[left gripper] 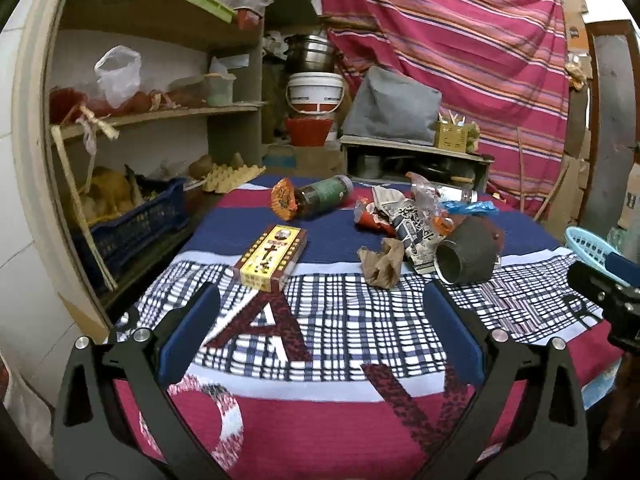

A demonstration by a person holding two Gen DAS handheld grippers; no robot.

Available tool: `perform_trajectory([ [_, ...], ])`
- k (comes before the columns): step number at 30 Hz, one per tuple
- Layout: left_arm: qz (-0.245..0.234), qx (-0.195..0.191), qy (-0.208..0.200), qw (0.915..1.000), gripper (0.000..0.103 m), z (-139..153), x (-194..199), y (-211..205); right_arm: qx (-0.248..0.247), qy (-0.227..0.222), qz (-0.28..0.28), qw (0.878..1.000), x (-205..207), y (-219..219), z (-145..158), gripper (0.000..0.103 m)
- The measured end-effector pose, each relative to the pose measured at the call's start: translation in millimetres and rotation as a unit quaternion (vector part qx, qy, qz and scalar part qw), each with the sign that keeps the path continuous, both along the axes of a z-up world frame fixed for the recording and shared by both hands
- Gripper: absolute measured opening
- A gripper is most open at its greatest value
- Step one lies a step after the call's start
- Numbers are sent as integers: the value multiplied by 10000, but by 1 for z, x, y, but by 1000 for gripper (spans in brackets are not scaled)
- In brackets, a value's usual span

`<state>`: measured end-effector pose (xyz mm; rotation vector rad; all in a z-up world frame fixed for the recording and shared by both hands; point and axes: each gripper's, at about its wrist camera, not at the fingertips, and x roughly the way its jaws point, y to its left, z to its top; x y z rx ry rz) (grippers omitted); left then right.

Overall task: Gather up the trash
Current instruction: 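Grasp the brown paper scrap with the left tool while the right tool grasps the black rubber cup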

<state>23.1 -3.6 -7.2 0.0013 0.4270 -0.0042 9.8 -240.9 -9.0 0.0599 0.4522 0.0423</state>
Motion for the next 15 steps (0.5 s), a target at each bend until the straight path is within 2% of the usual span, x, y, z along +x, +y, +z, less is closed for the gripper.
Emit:
perform_trajectory([
  [2, 87, 74, 222, 9997, 98, 0, 18, 2, 132, 127, 60, 9998, 11, -6, 1, 99],
  [4, 200, 5, 344, 9992, 98, 3, 33, 6, 46, 124, 10, 9999, 23, -9, 7, 99],
  [6, 251, -114, 334, 9991, 98, 10, 45, 9, -50, 172, -16, 9998, 38, -9, 13, 99],
  [8, 245, -48, 300, 9992, 98, 15, 57, 7, -24, 252, 124, 9996, 56, -8, 18, 99],
  [10, 385, 44, 363, 9986, 98, 16, 74, 5, -183, 434, 254, 9986, 82, 2, 12, 99],
  [13, 354, -152, 641, 9972, 98, 12, 101, 8, -466, 698, 335, 9959, 114, 17, -6, 99],
  [15, 347, -39, 605, 9976, 98, 11, 107, 7, -517, 907, 445, 9935, 132, 21, -20, 99],
])
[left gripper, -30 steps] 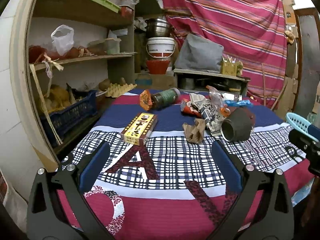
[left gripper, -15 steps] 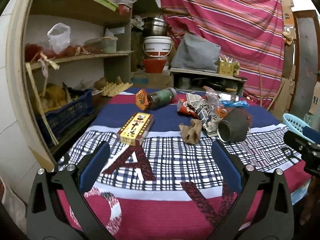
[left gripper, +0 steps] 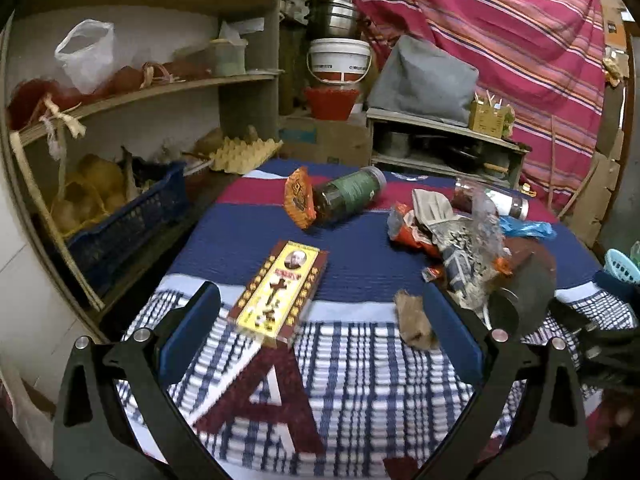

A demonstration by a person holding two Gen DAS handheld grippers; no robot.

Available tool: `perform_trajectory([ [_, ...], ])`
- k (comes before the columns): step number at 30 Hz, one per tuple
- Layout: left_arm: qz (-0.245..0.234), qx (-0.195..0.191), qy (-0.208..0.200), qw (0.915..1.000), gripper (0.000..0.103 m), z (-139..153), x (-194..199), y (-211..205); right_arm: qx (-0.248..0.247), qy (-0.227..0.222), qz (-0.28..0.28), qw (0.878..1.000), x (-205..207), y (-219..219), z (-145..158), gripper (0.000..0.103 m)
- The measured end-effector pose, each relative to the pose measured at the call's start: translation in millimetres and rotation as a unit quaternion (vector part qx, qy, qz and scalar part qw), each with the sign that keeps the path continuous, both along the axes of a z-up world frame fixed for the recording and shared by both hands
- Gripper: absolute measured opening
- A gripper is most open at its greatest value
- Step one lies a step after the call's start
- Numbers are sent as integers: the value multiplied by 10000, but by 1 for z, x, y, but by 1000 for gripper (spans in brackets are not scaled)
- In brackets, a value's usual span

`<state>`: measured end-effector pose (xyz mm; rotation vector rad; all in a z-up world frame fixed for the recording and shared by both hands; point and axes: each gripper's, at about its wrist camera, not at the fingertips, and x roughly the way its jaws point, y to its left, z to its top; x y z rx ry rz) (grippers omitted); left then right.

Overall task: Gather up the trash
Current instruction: 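Grasp the brown paper scrap with the left tool while the right tool grasps the black rubber cup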

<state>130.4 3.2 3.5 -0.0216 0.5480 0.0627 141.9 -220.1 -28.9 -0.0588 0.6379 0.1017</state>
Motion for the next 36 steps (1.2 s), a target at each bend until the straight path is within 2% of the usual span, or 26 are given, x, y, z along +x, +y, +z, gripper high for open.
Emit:
perform_trajectory([
  [1, -8, 139, -62, 9999, 98, -2, 0, -2, -51, 81, 23, 10000, 5, 0, -5, 99],
  [2, -21, 439, -187, 9989, 98, -6, -2, -8, -205, 279, 59, 9994, 15, 3, -15, 99],
  [4, -122, 840, -92, 9963, 98, -16, 2, -20, -430, 480, 69, 9979, 28, 4, -25, 99],
  [5, -218, 868, -15, 9960, 98, -19, 6, -24, -384, 550, 152, 9976, 32, 4, -27, 99],
  [7, -364, 714, 96, 9967, 98, -22, 12, -28, -193, 758, 350, 9963, 39, 3, -33, 95],
  [9, -467, 619, 236, 9967, 98, -26, 17, -32, 38, 878, 399, 9953, 38, -3, -34, 74],
  [14, -646, 349, 496, 9961, 98, -38, 27, -39, 433, 502, 349, 9972, 19, -18, -10, 74],
  [18, -961, 253, 478, 9939, 98, -42, 26, -52, 803, 205, 181, 9964, 11, -34, 5, 74],
  [22, -1169, 211, 591, 9912, 97, -48, 33, -65, 742, 188, -26, 9971, 12, -43, 6, 74],
  [23, -1160, 233, 652, 9908, 90, -50, 37, -67, 738, 196, -38, 9971, 12, -44, 6, 74],
  [24, -1149, 269, 786, 9899, 76, -54, 44, -70, 745, 189, -52, 9970, 12, -44, 6, 74],
  [25, -1181, 243, 917, 9885, 66, -58, 48, -71, 749, 173, -56, 9970, 11, -45, 6, 74],
  [26, -1232, 190, 1070, 9864, 42, -61, 53, -71, 756, 129, -56, 9970, 9, -47, 6, 74],
  [27, -1336, 65, 1203, 9837, 29, -65, 56, -71, 779, 71, -36, 9969, 7, -48, 10, 74],
  [29, -1355, -40, 1146, 9841, 28, -63, 54, -68, 853, -45, 79, 9963, -1, -50, 15, 69],
  [31, -1337, -146, 1071, 9851, 28, -59, 49, -63, 796, 47, 190, 9966, -3, -49, 13, 42],
  [32, -1335, -155, 1069, 9852, 28, -58, 47, -62, 746, 145, 167, 9970, -2, -50, 9, 41],
  [33, -1337, -119, 1076, 9851, 28, -58, 45, -62, 724, 293, 109, 9969, 1, -52, 3, 41],
  [35, -1331, -120, 1015, 9858, 28, -55, 39, -60, 855, 516, 91, 9950, 2, -56, -7, 51],
  [36, -1337, -145, 991, 9860, 27, -53, 36, -58, 864, 338, 31, 9957, -4, -57, -3, 74],
])
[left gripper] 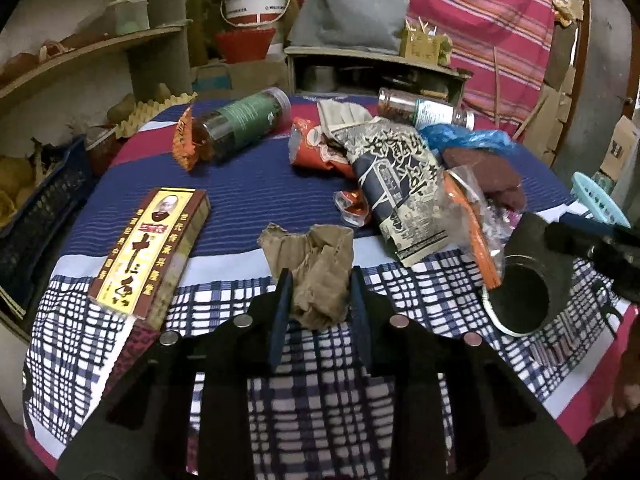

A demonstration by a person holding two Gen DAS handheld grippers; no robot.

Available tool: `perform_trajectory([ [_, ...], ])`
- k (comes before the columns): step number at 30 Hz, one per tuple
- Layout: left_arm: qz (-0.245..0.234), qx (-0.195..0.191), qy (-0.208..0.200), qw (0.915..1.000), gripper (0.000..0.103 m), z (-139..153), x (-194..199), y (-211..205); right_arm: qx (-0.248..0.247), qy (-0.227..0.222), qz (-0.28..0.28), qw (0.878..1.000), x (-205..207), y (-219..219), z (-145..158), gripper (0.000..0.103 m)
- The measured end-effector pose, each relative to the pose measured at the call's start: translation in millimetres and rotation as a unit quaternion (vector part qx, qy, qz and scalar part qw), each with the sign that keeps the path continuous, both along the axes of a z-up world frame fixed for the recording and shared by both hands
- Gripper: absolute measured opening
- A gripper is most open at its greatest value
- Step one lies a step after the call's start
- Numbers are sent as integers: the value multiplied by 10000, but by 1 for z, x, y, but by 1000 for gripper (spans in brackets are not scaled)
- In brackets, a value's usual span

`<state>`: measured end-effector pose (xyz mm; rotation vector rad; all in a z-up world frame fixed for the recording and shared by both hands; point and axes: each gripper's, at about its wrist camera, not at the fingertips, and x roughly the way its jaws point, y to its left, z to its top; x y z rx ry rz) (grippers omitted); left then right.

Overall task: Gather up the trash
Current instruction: 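Grasp the brown paper scrap with the left tool while the right tool grasps the black rubber cup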

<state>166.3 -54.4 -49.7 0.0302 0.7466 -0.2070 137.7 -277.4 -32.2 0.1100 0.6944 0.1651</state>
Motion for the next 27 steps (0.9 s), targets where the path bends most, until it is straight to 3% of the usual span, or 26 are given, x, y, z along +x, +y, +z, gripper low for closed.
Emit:
perform_trajectory([
  [1, 9, 0, -40, 10000, 27, 2, -2, 2, -9, -169, -64, 9998, -6, 0, 3, 92],
  [3, 27, 0, -97, 9999, 26, 5, -5, 4, 69, -299, -103, 9995, -13, 2, 7, 95],
  [5, 35, -48, -102, 9999, 26, 7, -7, 7, 120, -96, 49, 9999, -9, 11, -1, 95],
  [8, 41, -51, -70, 10000, 25, 6, -7, 9, -374, 356, 342, 9981, 0, 33, -19, 95],
  [9, 70, -65, -47, 9999, 25, 5, -7, 11, -611, 471, 376, 9963, 3, 38, -25, 92],
  [10, 87, -110, -43, 9999, 25, 6, -7, 13, -660, 519, 407, 9956, 3, 40, -27, 72],
  [13, 131, -165, -181, 9996, 25, 13, -14, 19, -256, 545, 483, 9970, 2, 30, -22, 73],
  [17, 216, -291, -359, 9987, 25, 25, -28, 27, -29, -6, 253, 9997, -15, 17, 2, 73],
  [22, 221, -384, -890, 9950, 25, 52, -50, 28, -26, -904, -64, 9959, -36, 12, 35, 73],
  [27, 161, -374, -971, 9944, 25, 55, -52, 22, -176, -1140, -242, 9930, -41, 7, 48, 73],
])
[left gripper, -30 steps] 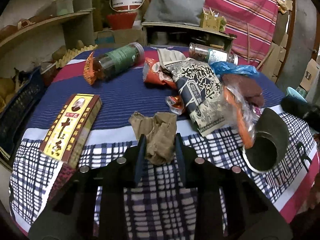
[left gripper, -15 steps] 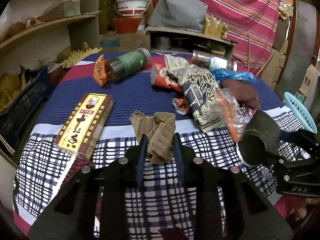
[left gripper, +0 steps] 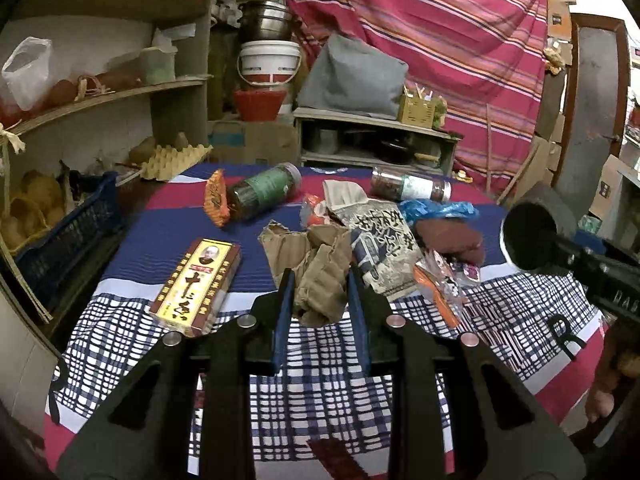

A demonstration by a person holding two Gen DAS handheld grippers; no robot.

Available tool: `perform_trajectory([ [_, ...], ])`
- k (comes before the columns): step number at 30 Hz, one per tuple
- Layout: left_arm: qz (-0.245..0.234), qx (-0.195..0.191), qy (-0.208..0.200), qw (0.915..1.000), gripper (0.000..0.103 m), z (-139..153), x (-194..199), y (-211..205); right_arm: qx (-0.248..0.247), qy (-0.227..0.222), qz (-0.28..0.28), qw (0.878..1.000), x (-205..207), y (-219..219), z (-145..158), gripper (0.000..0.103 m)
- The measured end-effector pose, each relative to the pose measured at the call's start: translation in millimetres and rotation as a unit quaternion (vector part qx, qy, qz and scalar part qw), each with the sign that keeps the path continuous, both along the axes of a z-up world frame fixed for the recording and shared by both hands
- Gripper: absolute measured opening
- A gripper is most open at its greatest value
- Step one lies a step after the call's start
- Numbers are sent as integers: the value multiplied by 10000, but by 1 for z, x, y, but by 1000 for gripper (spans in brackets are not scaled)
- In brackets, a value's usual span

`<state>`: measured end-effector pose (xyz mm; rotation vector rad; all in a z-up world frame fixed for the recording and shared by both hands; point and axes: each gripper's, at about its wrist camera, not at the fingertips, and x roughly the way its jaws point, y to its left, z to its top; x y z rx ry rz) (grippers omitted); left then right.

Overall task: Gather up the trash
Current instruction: 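Grasp the brown paper scrap with the left tool while the right tool grasps the black rubber cup, then carry both items to the light-blue basket and open both tools to drop them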

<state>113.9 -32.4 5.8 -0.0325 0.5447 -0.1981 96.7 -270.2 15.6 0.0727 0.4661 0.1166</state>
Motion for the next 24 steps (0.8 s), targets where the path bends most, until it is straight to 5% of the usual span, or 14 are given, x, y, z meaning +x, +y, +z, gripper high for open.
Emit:
perform_trajectory([
  [14, 211, -172, -299, 9992, 25, 25, 5, 14, 97, -193, -358, 9991, -3, -21, 19, 73],
  [24, -179, -76, -668, 9976, 25, 88, 25, -38, -103, -755, -812, 9938, 3, -76, 96, 73],
])
